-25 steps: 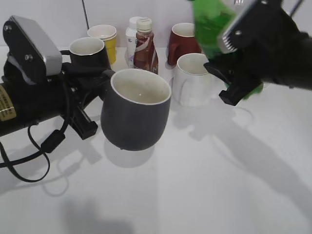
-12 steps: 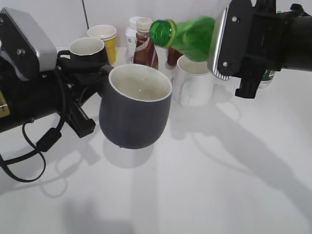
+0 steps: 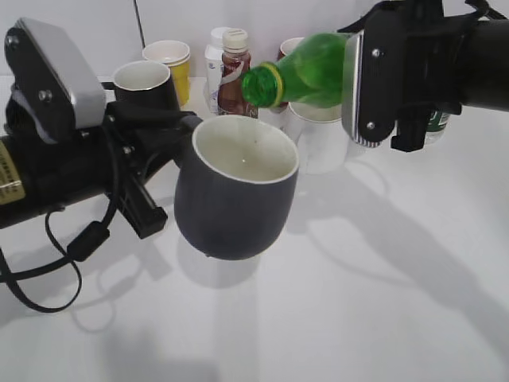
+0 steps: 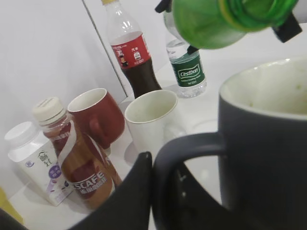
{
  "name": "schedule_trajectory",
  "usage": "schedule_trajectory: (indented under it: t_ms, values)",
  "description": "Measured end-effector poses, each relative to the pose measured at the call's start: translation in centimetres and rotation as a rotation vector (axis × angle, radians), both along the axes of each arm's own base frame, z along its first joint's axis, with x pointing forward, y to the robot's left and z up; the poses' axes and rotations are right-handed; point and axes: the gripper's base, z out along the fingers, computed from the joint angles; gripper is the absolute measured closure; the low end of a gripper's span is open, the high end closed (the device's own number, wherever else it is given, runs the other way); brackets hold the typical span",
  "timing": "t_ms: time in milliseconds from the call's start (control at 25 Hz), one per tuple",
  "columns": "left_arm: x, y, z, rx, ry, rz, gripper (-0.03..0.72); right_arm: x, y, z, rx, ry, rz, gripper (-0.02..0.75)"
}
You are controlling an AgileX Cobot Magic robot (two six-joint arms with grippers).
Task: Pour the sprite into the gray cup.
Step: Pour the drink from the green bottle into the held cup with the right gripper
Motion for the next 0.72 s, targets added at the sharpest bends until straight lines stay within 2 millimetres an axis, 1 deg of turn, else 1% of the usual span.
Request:
schedule_trajectory:
  t_ms: [360,720]
  values:
    - [-0.02,-0.03,0.0,0.0,0.0,-0.002,0.631,0.06,0.25,0.63,-0.078,-0.139,0.061,0.324]
    - [-0.03,-0.03,0.0,0.001,-0.001,-0.003,0.631,0.1,0.34,0.97,-0.105,-0.203,0.081,0.324]
